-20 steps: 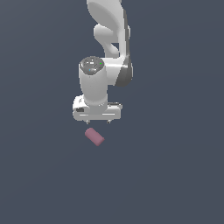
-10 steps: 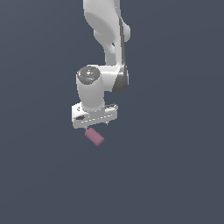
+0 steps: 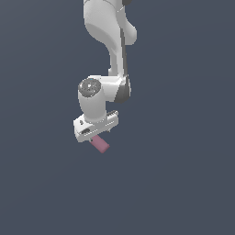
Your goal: Pick up the object and move it to a goal position.
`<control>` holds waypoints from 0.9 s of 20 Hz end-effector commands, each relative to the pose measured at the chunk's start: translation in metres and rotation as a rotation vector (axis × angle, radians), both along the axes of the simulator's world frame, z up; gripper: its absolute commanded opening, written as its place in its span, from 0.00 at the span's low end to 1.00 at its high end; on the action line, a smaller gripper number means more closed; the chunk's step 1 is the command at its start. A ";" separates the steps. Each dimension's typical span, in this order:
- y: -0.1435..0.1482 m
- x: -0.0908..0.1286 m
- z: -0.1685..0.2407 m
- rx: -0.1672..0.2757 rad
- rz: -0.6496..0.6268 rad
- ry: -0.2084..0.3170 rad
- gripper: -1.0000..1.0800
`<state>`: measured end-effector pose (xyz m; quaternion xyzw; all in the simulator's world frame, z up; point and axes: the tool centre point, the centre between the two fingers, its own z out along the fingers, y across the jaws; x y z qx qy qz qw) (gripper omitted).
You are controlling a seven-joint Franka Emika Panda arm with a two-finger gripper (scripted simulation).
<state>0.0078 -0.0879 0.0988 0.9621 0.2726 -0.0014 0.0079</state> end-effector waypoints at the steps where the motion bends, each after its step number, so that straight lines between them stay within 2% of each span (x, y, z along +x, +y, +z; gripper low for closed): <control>1: -0.003 0.000 -0.007 0.003 0.065 0.001 0.96; 9: -0.009 0.000 -0.025 0.011 0.220 0.004 0.96; 18: -0.012 0.000 -0.033 0.016 0.296 0.004 0.96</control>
